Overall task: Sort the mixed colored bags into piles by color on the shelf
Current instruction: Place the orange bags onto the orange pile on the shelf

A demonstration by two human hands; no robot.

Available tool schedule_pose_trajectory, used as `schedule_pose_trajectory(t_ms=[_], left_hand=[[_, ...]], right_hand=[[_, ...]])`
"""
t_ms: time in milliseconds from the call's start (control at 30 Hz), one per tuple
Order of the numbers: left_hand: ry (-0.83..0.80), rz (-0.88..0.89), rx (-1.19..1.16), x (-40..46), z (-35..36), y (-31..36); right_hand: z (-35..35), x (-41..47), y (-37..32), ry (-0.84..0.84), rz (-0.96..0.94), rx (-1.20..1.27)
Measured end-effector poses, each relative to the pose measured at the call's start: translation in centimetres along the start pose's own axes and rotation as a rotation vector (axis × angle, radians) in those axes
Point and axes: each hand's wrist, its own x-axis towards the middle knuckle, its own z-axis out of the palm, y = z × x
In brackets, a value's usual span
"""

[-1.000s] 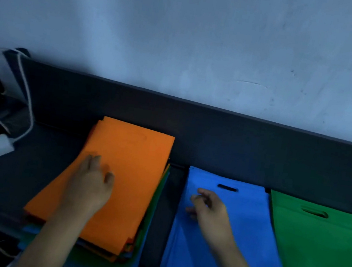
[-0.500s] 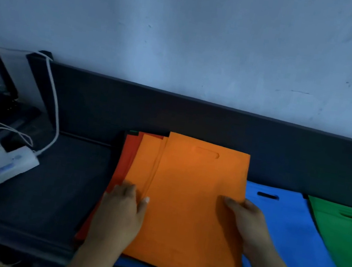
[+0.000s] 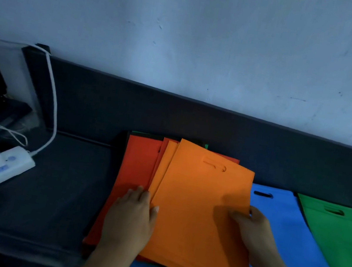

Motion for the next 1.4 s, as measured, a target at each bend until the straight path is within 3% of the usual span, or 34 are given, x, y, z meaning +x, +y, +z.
schedule_pose_trajectory(t_ms=[200, 400, 667, 900, 1000, 1167, 1400], left_hand=[[0.06, 0.021, -0.045, 0.2, -0.1, 0.9], [0.107, -0.034, -0.145, 0.8, -1.2, -0.1], [0.113, -0.004, -0.152, 0.7, -0.6, -2.4], [0.117, -0.007, -0.098, 0.9, -0.6, -2.2], [0.167, -0.002, -0.328, 0.6, -1.0, -0.7], [0.042, 0.041, -0.769, -0.1, -2.7, 3.8], [-0.119, 0.091, -1.048, -1.3, -1.9, 12.2]], right_hand=[[0.6, -1.3, -0.4, -0.095, 0.048, 0.144], [3.9, -1.9, -3.0, -0.132, -0.083, 0.099], [3.5, -2.1, -2.8, -0.022, -0.167, -0.023], [-0.7, -1.7, -2.3, -0.071, -0.028, 0.31], [-2.3, -1.7, -1.5, -0.145, 0.08, 0.46], [-5.1, -2.8, 0.6, -0.209, 0.157, 0.553], [-13.6, -4.1, 3.5, -0.074, 0.124, 0.616]])
